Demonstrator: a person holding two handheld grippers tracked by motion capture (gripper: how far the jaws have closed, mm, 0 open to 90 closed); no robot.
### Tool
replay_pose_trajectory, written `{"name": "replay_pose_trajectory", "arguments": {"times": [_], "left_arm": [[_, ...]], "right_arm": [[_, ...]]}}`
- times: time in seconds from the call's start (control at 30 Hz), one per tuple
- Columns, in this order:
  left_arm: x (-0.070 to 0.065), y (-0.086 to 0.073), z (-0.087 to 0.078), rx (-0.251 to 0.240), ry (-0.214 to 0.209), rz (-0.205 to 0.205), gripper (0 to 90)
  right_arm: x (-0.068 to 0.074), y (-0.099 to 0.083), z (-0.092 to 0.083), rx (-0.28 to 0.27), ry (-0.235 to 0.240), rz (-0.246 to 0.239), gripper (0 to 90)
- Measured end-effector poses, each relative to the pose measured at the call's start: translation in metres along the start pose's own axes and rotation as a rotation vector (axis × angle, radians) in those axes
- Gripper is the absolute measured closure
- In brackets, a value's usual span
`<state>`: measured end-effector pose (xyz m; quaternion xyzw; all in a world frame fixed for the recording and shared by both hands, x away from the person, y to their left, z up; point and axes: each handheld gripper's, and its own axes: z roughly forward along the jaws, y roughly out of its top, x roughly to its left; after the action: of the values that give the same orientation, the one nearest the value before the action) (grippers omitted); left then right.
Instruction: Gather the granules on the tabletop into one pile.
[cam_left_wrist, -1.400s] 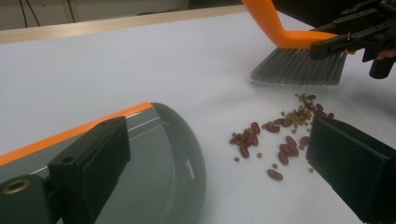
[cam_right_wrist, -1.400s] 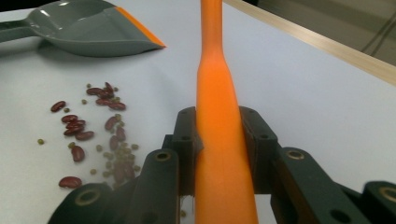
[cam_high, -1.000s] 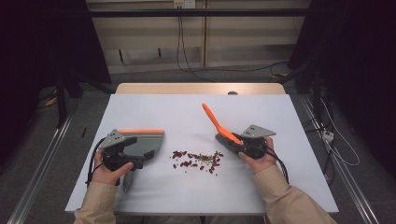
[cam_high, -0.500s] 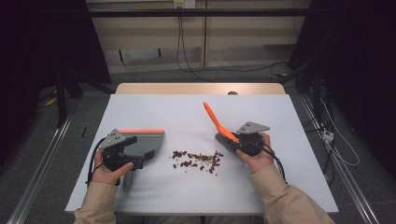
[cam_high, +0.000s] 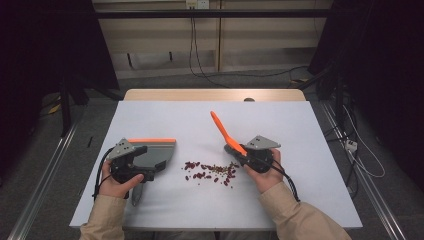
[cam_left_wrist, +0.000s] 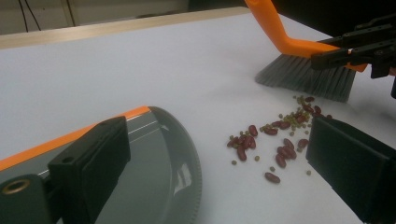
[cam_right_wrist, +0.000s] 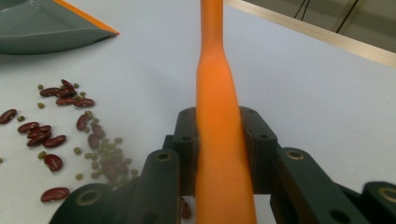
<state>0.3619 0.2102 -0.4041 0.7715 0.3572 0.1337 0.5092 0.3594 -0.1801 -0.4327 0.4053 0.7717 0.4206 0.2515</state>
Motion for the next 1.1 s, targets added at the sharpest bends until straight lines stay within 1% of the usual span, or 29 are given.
{"name": "replay_pose_trajectory", "arguments": {"times": [0.03,0.1,0.13,0.2,0.27,0.37,0.4,0.43,0.47,0.5,0.6,0.73,0.87,0.97,1.1], "left_arm": [[0.0,0.0,0.0,-0.001,0.0,-0.001,6.2],[0.0,0.0,0.0,-0.002,0.0,-0.001,6.2],[0.0,0.0,0.0,0.0,0.002,-0.001,6.2],[0.0,0.0,0.0,-0.001,0.003,-0.001,6.2],[0.0,0.0,0.0,0.002,0.002,0.0,6.2],[-0.001,0.0,0.0,0.003,-0.001,-0.001,6.2],[-0.001,0.0,0.0,0.004,-0.002,0.002,6.2],[-0.001,0.0,0.0,0.004,-0.003,0.003,6.2],[-0.001,0.0,0.0,0.004,-0.002,0.002,6.2],[-0.001,0.0,0.0,0.004,-0.002,0.002,6.2],[0.0,-0.001,0.0,0.005,-0.002,0.002,6.2],[-0.002,-0.001,0.001,0.007,-0.005,0.005,6.2],[-0.002,-0.001,0.001,0.01,-0.008,0.007,6.2],[-0.002,-0.001,0.001,0.005,-0.008,0.006,6.2],[-0.001,-0.001,0.0,0.002,-0.009,0.003,6.2]], "right_arm": [[0.003,0.0,0.001,-0.006,0.014,0.013,71.4],[0.009,0.001,0.003,-0.007,0.005,-0.025,71.4],[0.012,0.002,0.004,-0.013,0.017,-0.028,71.4],[0.018,0.003,0.006,-0.017,0.013,-0.046,71.4],[0.022,0.003,0.008,-0.033,0.033,-0.025,71.4],[0.03,0.006,0.012,-0.037,0.031,-0.063,71.4],[0.032,0.006,0.013,-0.037,0.028,-0.075,71.4],[0.034,0.006,0.014,-0.042,0.034,-0.076,71.4],[0.035,0.007,0.015,-0.046,0.045,-0.062,71.4],[0.037,0.008,0.016,-0.046,0.042,-0.074,71.4],[0.042,0.009,0.018,-0.052,0.051,-0.087,71.4],[0.044,0.012,0.018,-0.073,0.03,-0.12,71.3],[0.039,0.019,0.012,-0.11,0.026,-0.088,71.3],[0.036,0.022,0.009,-0.125,0.035,-0.055,71.3],[0.037,0.025,0.009,-0.138,0.063,0.001,71.3]]}}
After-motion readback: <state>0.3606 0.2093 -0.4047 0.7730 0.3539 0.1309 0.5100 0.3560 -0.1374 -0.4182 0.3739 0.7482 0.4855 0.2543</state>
